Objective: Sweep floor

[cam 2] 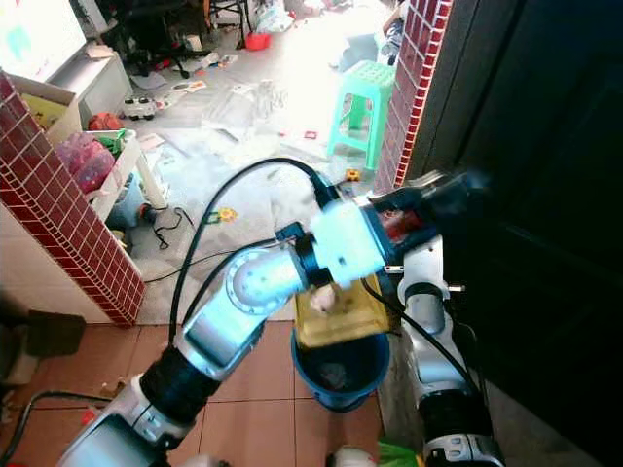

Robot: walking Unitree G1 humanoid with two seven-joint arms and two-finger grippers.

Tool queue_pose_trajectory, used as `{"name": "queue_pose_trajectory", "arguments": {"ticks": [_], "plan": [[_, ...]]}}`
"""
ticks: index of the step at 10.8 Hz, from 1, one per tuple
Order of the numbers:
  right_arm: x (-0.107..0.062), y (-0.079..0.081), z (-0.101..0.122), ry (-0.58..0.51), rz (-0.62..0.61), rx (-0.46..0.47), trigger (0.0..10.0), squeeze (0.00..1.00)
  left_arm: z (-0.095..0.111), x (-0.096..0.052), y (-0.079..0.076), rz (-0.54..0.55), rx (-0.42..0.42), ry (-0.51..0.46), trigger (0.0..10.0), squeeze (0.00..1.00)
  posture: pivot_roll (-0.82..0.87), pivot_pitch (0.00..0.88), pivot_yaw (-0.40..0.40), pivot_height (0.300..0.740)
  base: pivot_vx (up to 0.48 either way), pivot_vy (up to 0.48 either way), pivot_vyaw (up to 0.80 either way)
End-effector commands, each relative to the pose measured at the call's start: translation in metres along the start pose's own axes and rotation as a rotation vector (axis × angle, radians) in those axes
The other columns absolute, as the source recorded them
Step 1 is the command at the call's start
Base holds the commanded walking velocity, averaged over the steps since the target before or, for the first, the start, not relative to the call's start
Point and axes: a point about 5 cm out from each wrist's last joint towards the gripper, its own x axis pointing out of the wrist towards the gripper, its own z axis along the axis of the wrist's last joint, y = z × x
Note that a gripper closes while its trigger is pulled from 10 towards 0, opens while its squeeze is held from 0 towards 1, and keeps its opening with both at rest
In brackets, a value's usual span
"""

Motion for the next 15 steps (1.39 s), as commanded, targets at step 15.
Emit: {"name": "queue_pose_trajectory", "arguments": {"ticks": [15], "plan": [[0.009, 0.001, 0.01, -0.034, 0.005, -0.013, 10.0, 0.0, 0.013, -0.004, 0.054, 0.372, 0.064, -0.008, 10.0, 0.0, -0.1, 0.006, 0.015, 0.74, 0.0, 0.0, 0.0]]}}
